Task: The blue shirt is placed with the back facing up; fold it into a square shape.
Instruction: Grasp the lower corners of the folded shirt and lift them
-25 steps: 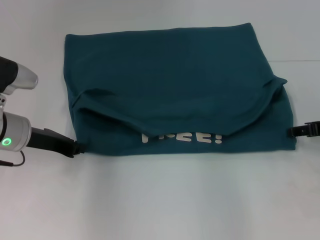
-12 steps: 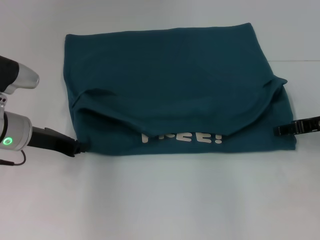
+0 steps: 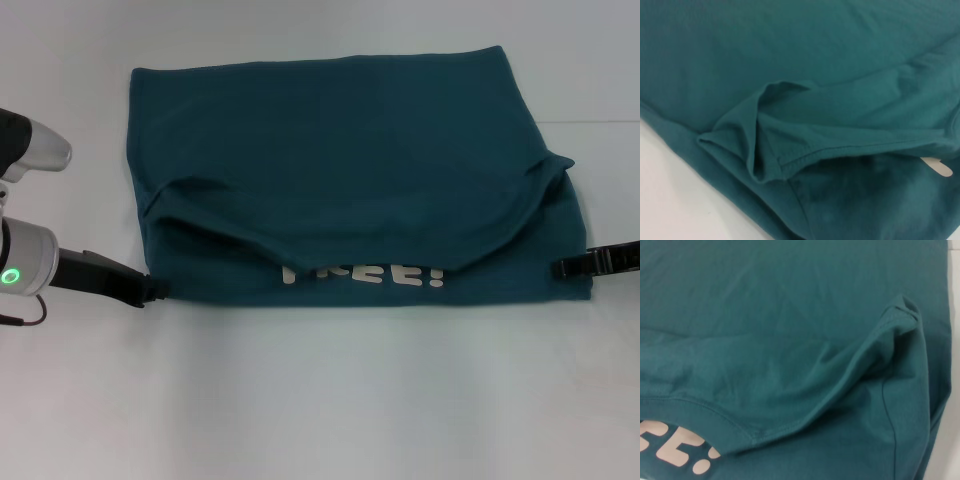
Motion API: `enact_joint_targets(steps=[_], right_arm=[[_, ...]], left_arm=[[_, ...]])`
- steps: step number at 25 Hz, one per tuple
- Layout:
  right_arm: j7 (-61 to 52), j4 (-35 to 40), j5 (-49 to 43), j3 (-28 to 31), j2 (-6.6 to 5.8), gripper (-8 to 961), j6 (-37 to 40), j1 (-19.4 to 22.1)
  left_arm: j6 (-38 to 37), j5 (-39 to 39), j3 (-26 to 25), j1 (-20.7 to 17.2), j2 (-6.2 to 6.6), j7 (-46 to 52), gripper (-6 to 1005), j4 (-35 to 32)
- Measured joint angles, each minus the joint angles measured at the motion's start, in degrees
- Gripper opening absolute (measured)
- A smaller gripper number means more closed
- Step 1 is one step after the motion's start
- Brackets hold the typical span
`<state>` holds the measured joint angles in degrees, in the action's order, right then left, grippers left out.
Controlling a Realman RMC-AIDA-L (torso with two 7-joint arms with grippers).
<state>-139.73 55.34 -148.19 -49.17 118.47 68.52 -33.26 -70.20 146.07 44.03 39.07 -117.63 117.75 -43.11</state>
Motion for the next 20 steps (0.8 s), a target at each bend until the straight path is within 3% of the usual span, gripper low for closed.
enact_joint_targets(steps=[9,20], right_arm=[[0.0,-0.1,0.0,-0.2,0.07,614,0.0,0.4],[0.2,-0.2,0.0,-0.2,0.39,465,-0.3,0.9]], left_arm=[[-0.2,0.3,-0.1,-0.4,0.11,0.1,41,0.1],[-2.3,0.2,0.2,-0.6,0.13,-0.1,41,-0.3]])
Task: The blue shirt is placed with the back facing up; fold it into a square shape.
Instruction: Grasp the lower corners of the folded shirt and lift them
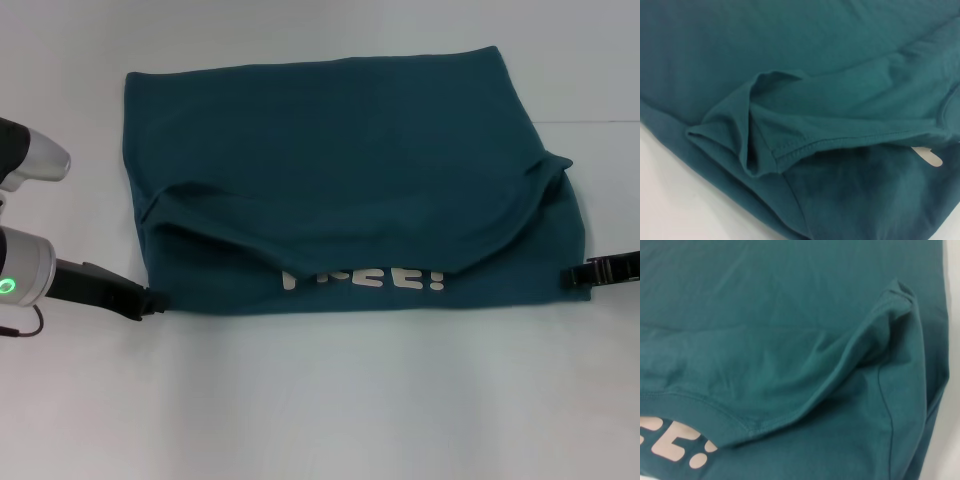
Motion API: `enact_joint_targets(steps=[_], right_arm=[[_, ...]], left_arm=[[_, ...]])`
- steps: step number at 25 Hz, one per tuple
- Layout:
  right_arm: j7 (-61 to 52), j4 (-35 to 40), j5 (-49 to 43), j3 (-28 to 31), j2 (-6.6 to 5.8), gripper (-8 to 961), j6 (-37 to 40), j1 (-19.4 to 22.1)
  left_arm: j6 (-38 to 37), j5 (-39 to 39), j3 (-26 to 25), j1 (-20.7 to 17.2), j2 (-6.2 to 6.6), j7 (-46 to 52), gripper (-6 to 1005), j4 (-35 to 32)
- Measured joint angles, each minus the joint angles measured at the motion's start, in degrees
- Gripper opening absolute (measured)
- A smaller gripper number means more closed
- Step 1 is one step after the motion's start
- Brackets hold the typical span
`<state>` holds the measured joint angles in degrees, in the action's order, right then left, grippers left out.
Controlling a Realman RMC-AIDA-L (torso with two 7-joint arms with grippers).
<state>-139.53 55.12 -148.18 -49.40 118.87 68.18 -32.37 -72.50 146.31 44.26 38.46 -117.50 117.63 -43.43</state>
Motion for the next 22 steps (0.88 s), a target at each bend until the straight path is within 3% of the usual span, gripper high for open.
enact_joint_targets(steps=[5,13,22], right_arm=[[1.3,1.1,0.0,-0.1,0.48,259,0.4,0.8],[1.7,8.9,2.6,-1.6,1.49,37,4.4,5.0],[-3.0,22.8,10.1,-11.4,1.58,35,5.4,17.6]], left_arm=[[-0.4,0.1,0.1,0.0,-0.06,-0.1,41,0.0],[-3.0,0.0,0.0,-0.8,-0.14,-0.1,41,-2.3],[-6.7,-0.5,0.1,-4.5,-1.16,-0.1,41,-6.8]])
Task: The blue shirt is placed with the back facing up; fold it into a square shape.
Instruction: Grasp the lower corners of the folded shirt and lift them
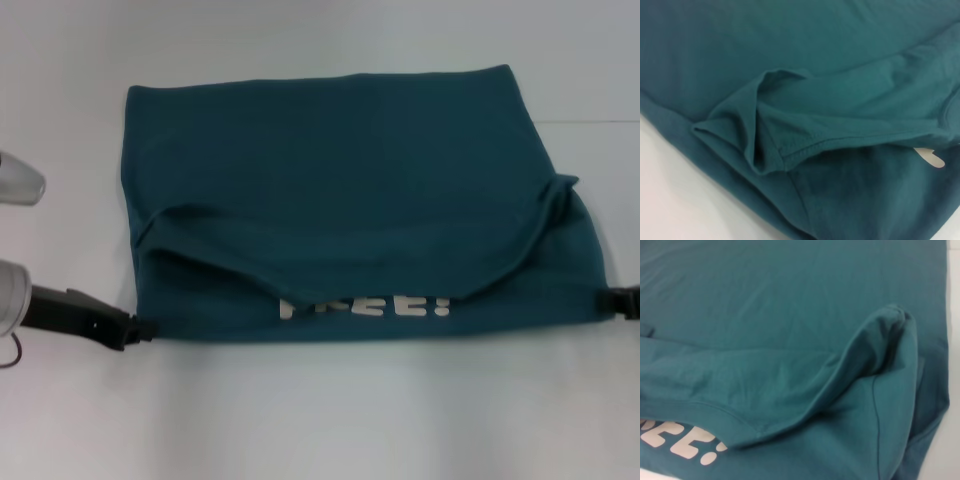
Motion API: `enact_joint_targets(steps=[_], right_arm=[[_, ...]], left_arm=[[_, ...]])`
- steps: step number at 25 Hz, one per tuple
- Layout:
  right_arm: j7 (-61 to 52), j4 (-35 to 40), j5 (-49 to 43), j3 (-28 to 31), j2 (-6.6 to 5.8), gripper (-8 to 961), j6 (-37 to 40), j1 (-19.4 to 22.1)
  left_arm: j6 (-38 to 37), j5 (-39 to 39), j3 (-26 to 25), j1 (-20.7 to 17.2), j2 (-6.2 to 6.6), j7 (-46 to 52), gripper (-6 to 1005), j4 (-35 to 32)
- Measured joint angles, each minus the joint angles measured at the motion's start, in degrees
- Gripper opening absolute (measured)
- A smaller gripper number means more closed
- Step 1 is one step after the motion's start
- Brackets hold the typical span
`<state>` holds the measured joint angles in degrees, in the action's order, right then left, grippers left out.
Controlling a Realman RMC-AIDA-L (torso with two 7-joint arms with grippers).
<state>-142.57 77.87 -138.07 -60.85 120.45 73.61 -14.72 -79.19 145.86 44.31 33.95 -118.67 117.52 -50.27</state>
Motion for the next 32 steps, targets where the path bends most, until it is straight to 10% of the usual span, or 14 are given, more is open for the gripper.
enact_joint_targets(steps=[11,32], right_arm=[[-0.3,7.9,5.6,-8.1,0.62,44,-1.2,12.5],[2.3,15.9,12.8,-12.6,1.2,59,-0.7,27.6]], left_arm=[[-9.9,-0.1,-0.4,-9.8,-4.87,-2.2,40,-14.5],[-18.6,-2.5,0.0,-16.2,-5.48,-4.3,40,-21.5]])
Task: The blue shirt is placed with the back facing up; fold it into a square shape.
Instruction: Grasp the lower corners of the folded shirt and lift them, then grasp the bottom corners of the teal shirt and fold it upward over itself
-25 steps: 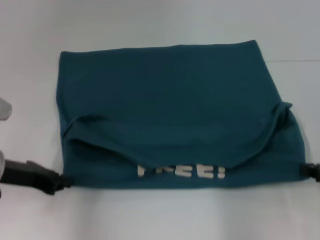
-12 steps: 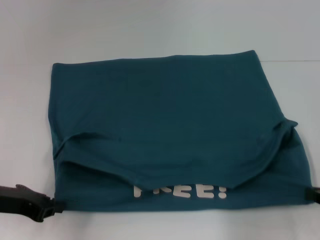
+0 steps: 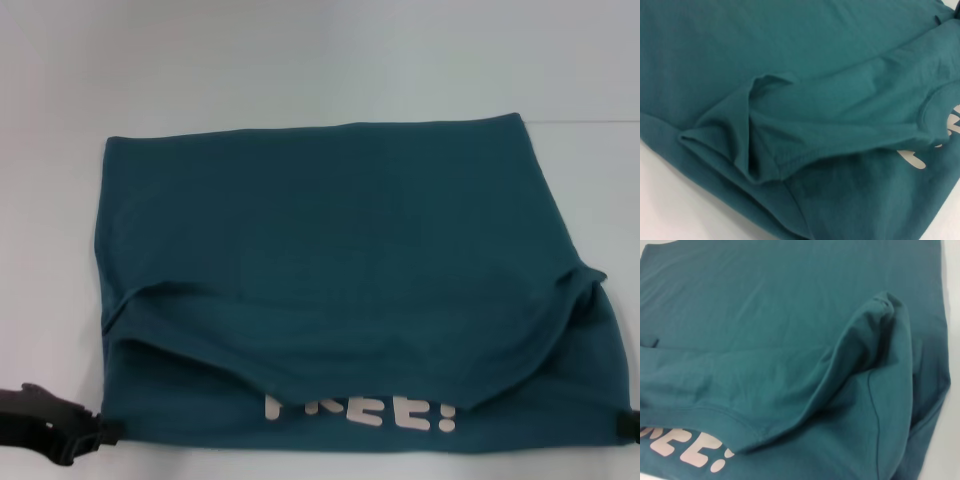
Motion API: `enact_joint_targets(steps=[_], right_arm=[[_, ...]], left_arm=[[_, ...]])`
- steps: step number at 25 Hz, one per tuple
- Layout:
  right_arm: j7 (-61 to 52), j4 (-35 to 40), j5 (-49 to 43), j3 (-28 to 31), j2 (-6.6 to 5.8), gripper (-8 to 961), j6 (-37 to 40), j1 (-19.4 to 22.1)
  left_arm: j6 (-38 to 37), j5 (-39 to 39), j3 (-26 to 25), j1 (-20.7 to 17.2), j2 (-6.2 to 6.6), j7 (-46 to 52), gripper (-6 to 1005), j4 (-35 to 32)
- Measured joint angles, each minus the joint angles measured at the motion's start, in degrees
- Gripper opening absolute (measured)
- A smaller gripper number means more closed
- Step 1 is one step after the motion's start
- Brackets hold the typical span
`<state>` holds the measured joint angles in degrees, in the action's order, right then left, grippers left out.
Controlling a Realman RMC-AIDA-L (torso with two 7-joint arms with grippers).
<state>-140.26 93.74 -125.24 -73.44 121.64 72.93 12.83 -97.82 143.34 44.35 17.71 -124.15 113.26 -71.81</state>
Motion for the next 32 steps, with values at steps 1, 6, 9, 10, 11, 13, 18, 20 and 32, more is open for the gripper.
enact_joint_targets(steps=[1,6,9,10,11,13,18,20,32], right_arm=[[0.2,0.3,0.4,0.0,0.0,60,0.3,0.5],[1.6,1.2,2.4,0.3,0.0,64,2.1,1.9],[1.8,1.7,2.9,0.4,0.0,66,2.3,1.6],[1.7,2.0,3.0,0.4,0.0,67,2.4,1.4],[1.6,2.5,3.0,0.4,0.0,68,2.4,1.1],[1.1,3.5,3.1,0.5,0.0,69,2.4,0.5],[-0.1,4.8,3.7,2.5,-0.42,73,2.4,-2.1],[-0.6,5.0,3.8,3.7,-0.62,74,2.4,-3.6],[-3.8,4.6,2.4,13.3,-1.35,83,2.2,-17.8]], left_arm=[[-0.5,-0.1,0.0,-0.4,-0.05,0.0,40,-0.5],[-3.3,-0.8,0.0,-2.6,-0.12,0.0,41,-2.7],[-4.4,-1.1,0.0,-3.2,-0.06,-0.1,41,-3.1],[-4.8,-1.1,0.0,-3.3,-0.06,-0.1,41,-3.2],[-5.2,-1.2,-0.1,-3.2,-0.06,-0.2,41,-3.2],[-5.7,-1.4,-0.1,-3.0,-0.05,-0.2,41,-3.5],[-6.0,-3.4,-0.8,-1.3,0.17,0.4,40,-4.1],[-6.0,-3.7,-1.5,0.0,0.23,0.8,40,-4.5],[-0.9,-3.8,-10.5,11.9,2.67,2.0,41,-1.8]])
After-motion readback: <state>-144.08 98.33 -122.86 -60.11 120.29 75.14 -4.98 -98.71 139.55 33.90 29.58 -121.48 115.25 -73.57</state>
